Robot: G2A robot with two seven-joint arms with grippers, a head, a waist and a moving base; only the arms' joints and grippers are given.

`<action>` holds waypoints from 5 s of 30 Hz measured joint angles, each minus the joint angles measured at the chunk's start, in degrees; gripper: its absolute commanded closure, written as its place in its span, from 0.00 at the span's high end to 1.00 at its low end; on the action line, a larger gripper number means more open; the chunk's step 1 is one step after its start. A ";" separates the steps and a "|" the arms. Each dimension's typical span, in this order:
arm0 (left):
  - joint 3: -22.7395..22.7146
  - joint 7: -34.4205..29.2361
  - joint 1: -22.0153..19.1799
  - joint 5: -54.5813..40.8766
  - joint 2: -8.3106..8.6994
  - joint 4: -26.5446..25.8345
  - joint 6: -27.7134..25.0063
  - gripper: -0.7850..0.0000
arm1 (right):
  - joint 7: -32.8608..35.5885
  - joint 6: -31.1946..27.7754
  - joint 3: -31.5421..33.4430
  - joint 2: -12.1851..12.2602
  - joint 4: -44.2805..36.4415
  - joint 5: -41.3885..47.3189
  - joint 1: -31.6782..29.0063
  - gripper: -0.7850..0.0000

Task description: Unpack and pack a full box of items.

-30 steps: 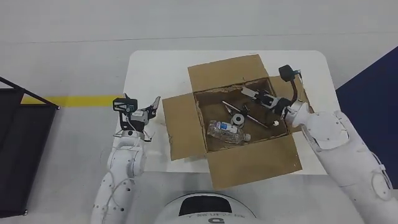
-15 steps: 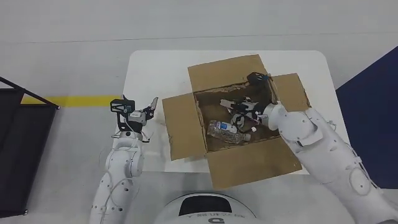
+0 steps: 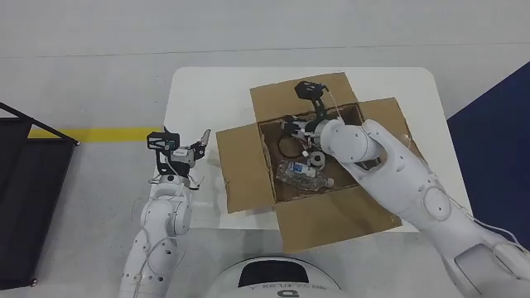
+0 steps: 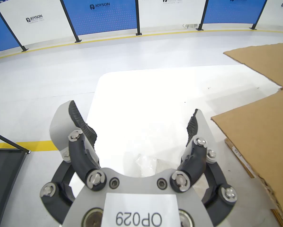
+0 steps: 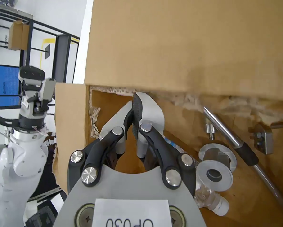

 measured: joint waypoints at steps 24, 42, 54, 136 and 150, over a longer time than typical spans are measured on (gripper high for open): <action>0.00 0.00 0.00 0.00 0.00 0.00 0.00 1.00 | 3.13 -10.23 9.14 1.77 -0.85 -5.37 -9.72 0.53; 0.00 0.00 0.00 0.00 0.00 0.00 0.00 1.00 | 4.62 -10.33 14.79 3.41 -7.86 -12.90 -17.46 0.83; 0.00 0.00 0.00 0.00 0.00 0.00 0.00 1.00 | 12.59 -4.68 13.10 2.99 -5.62 -18.20 -15.95 0.91; 0.00 0.00 0.00 0.00 0.00 0.00 0.00 1.00 | -1.14 -20.19 68.25 5.37 10.84 14.53 -49.61 0.00; 0.00 0.00 0.00 0.00 0.00 0.00 0.00 1.00 | 0.21 -19.50 71.57 5.44 8.57 12.93 -51.93 0.00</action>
